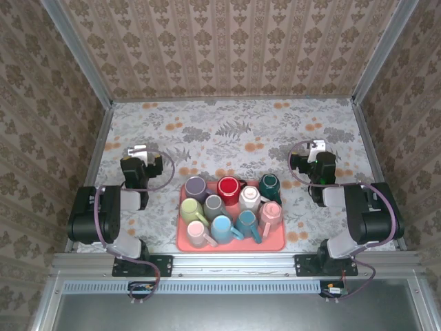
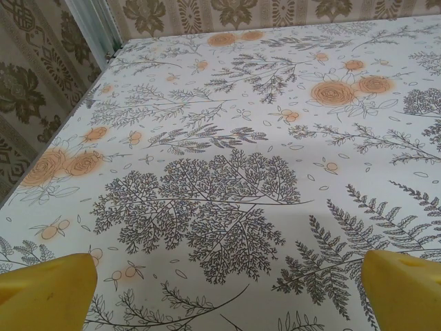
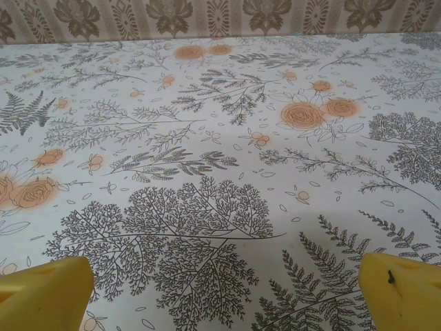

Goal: Turn the mug right side up

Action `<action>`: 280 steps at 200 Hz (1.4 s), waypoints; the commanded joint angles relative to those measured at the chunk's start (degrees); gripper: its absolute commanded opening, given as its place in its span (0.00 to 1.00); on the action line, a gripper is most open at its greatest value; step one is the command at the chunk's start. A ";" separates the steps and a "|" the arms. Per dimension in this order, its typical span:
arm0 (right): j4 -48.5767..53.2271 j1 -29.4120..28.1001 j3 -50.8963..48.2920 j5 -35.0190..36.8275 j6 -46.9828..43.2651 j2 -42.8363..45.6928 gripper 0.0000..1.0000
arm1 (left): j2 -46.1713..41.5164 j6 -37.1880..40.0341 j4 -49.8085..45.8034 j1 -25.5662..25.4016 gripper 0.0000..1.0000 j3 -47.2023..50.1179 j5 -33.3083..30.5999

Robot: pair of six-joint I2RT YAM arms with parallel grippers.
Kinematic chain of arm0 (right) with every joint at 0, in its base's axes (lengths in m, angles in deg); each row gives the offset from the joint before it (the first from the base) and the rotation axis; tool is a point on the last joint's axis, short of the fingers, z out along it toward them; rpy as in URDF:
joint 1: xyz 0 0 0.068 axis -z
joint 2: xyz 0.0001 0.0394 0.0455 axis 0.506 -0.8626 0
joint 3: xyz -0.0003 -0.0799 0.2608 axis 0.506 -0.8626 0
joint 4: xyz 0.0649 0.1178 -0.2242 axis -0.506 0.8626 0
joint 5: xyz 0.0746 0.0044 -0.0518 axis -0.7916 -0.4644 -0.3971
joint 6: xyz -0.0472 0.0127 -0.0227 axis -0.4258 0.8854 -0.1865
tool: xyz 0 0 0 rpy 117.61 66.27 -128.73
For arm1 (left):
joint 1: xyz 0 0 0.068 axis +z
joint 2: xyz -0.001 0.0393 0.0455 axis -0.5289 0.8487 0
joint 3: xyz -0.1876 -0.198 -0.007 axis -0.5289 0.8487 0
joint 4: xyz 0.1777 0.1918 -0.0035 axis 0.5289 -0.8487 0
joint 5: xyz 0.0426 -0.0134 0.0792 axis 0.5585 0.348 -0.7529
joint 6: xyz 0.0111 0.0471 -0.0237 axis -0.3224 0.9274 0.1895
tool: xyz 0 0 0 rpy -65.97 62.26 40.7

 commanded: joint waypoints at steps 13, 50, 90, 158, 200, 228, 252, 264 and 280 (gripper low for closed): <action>-0.27 -0.10 0.79 0.22 0.09 -0.23 1.00 | 0.27 1.01 0.00 0.43 1.00 -1.31 0.87; -0.37 -0.10 0.82 0.28 0.02 -0.22 1.00 | 0.21 0.75 -0.59 0.65 1.00 -1.58 1.42; -0.27 -0.18 0.88 0.28 -0.04 -0.32 1.00 | 0.04 2.47 -0.39 -0.46 1.00 -1.32 2.37; -0.22 -0.10 0.88 0.28 0.02 -0.35 1.00 | 0.13 2.41 -0.43 -0.40 1.00 -1.44 2.56; -0.35 -0.10 0.79 0.28 0.01 -0.27 1.00 | 0.14 2.19 -0.75 -0.05 1.00 -1.57 3.08; -0.81 -0.05 0.41 0.10 0.20 -0.12 1.00 | 0.00 2.16 -0.77 -0.05 1.00 -1.49 3.17; -1.34 -0.06 0.09 -0.04 0.27 0.14 1.00 | -0.59 1.90 -1.38 -0.03 1.00 -1.84 1.05; -0.08 -0.01 0.73 0.39 0.28 0.58 1.00 | -3.46 1.12 -5.16 -0.07 1.00 -2.59 -1.23; 12.46 -1.25 5.71 5.44 0.60 5.30 1.00 | -9.53 1.01 -13.46 -0.33 1.00 -4.55 -1.57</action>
